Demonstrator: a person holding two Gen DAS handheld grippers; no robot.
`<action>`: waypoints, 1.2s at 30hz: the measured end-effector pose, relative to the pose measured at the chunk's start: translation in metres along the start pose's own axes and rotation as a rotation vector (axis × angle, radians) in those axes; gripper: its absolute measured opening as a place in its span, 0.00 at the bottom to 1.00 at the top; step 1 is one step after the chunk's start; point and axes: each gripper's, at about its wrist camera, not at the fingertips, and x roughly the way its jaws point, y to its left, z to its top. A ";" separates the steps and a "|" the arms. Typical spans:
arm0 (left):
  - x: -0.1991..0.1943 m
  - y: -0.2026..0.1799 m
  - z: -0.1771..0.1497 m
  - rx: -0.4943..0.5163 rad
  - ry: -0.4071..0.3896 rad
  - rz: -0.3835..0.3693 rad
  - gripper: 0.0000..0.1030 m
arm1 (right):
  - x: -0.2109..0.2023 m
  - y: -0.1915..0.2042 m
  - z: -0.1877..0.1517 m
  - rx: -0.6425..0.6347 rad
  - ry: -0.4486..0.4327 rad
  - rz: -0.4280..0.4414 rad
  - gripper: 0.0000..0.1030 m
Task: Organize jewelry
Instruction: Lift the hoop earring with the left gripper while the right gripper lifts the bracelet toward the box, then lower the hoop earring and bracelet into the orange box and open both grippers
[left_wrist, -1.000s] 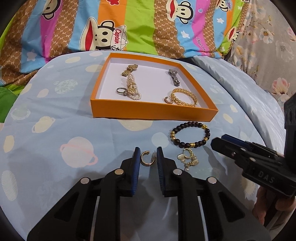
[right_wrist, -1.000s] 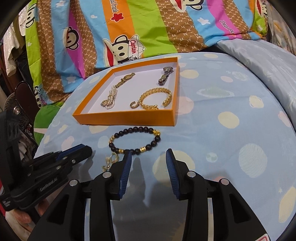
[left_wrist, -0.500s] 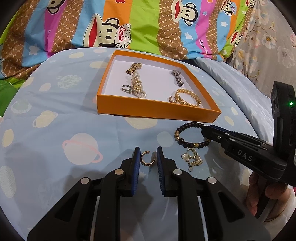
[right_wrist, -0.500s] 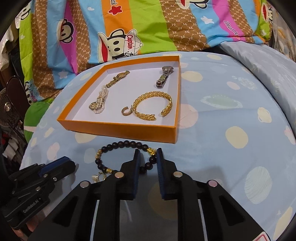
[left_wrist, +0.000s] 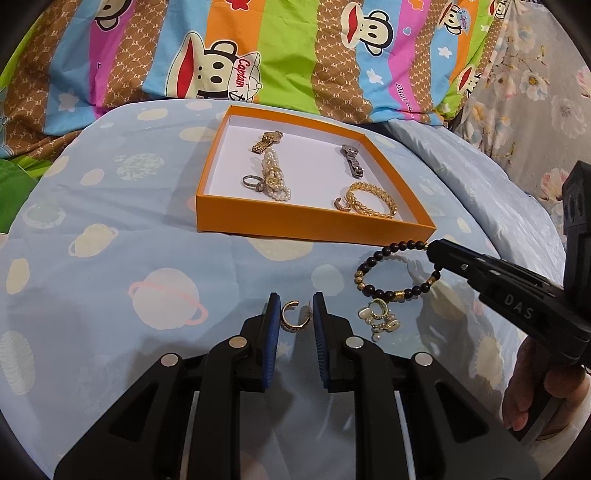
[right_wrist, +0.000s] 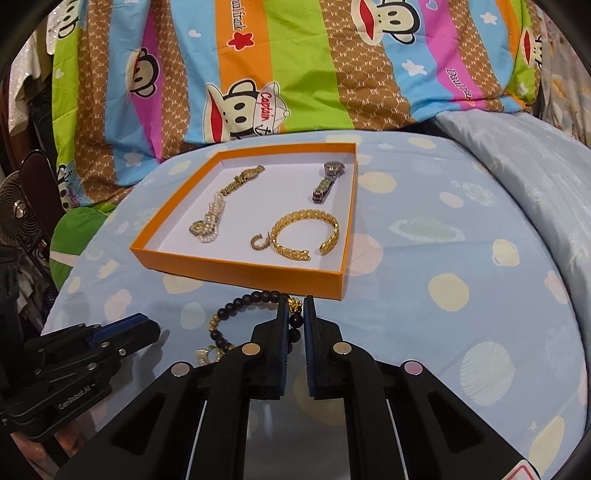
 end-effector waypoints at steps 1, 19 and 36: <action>-0.002 0.000 0.000 0.000 -0.005 -0.002 0.17 | -0.005 0.000 0.001 0.000 -0.012 0.001 0.07; -0.045 -0.013 0.052 0.054 -0.150 -0.032 0.17 | -0.047 0.011 0.058 -0.062 -0.169 0.047 0.07; 0.059 -0.008 0.151 0.101 -0.113 0.010 0.17 | 0.080 0.018 0.139 -0.062 -0.043 0.117 0.07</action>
